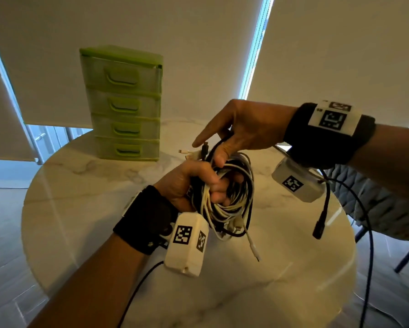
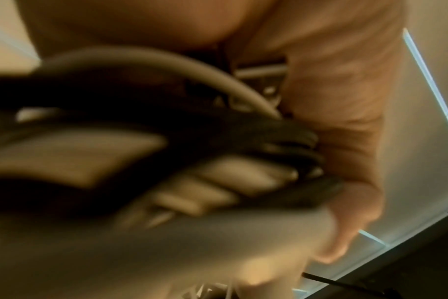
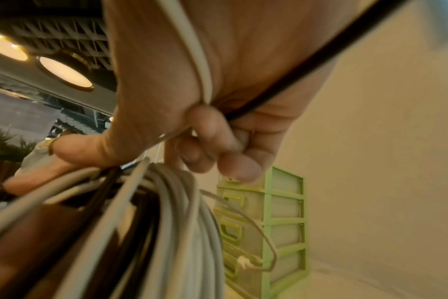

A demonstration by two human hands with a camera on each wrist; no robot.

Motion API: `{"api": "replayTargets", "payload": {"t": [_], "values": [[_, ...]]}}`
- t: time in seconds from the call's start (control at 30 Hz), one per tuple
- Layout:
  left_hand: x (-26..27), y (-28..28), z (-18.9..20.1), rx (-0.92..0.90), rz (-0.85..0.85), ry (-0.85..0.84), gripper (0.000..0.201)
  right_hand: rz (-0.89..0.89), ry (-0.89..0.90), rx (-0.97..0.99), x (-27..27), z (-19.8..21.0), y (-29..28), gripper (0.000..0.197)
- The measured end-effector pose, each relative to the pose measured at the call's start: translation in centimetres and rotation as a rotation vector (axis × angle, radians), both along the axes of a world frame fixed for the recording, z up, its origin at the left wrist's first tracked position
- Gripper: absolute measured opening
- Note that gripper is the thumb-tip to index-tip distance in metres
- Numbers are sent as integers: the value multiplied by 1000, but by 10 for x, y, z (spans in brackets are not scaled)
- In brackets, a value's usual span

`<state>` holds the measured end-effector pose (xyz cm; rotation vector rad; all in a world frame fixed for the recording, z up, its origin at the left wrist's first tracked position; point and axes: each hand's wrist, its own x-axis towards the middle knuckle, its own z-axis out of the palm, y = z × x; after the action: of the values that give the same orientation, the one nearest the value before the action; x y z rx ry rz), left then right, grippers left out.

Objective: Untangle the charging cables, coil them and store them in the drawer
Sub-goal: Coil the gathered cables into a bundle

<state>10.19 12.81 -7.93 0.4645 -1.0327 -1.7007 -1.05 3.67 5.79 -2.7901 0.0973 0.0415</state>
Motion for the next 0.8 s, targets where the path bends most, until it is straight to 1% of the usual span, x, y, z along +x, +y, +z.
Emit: {"api": "replayTargets", "payload": {"t": [0.07, 0.1, 0.17, 0.23, 0.33, 0.47, 0.57, 0.6, 0.67, 0.8], "values": [[1, 2, 2, 9, -52, 70, 42, 14, -10, -7, 0, 1, 3, 50], [2, 4, 4, 6, -61, 92, 42, 15, 19, -7, 0, 1, 3, 48], [3, 7, 6, -12, -67, 136, 41, -36, 79, -17, -3, -1, 1, 52], [3, 7, 6, -13, -72, 167, 41, -96, 49, -51, -9, -5, -5, 57], [3, 7, 5, 0, -47, 158, 40, -96, 6, -113, -15, -9, -8, 61], [10, 4, 4, 23, 41, 115, 38, -95, 2, -152, -19, -20, -10, 49], [16, 3, 2, 60, 87, 88, 38, -67, -12, -198, -24, -24, -13, 50], [18, 3, 1, 69, 97, 80, 39, -73, 0, -204, -27, -25, -16, 46], [22, 1, -1, 79, 105, 77, 40, -98, 40, -154, -32, -27, -20, 37], [27, -1, -1, 93, 89, 136, 38, -149, 97, 56, -33, -27, -30, 35]]}}
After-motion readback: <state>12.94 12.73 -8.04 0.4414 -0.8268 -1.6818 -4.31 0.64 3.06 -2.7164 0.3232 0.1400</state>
